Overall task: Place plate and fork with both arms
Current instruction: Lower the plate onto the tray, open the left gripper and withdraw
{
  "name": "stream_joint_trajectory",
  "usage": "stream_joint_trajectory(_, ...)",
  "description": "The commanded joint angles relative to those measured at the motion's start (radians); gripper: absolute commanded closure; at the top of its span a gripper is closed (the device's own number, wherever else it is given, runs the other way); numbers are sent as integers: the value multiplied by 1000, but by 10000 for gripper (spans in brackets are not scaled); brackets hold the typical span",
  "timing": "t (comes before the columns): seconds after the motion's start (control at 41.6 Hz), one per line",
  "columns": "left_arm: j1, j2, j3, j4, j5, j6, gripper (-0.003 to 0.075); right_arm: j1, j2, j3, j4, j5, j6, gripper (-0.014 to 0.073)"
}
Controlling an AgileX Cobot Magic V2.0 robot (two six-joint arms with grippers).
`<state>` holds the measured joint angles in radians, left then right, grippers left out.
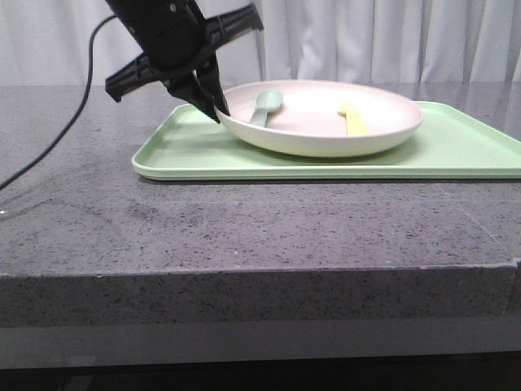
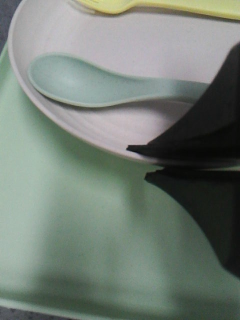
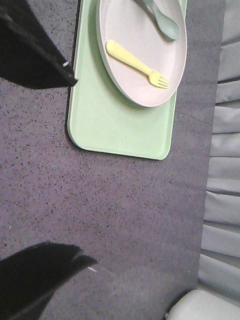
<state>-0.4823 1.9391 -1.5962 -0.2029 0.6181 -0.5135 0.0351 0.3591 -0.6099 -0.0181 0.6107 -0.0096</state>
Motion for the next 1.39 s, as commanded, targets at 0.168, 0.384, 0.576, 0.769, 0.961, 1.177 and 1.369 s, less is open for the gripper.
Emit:
stream_joint_trajectory(0.168,-9,-50,-37,-8,-78,-16,701,-5,16,-32,-13,-75,-6,-41)
stream_joint_trajectory(0.384,-9,-50,-37,-7,-86,-9,399,-5,16,-32,-13,-75,-6,-41)
stream_joint_trajectory(0.576,-9,-71,-41,-7,-59,49,288,-5,16,-32,-13,-75,-6,-41)
stream_joint_trajectory(0.769,-9,-173,-41,-2,-1,235,288,-5,16,-32,-11,-84,-6,-41)
stream_joint_trajectory(0.961,16,-302,-41,18,134,419,288,-5,16,-32,-10,-96,-5,-41)
stream_joint_trajectory(1.177,84,-485,37,-63,246,641,288,-5,16,-32,-8,-100,-5,-41)
stream_joint_trajectory(1.369,175,-672,225,-270,249,920,288,-5,69,-67,67,-25,-5,-41)
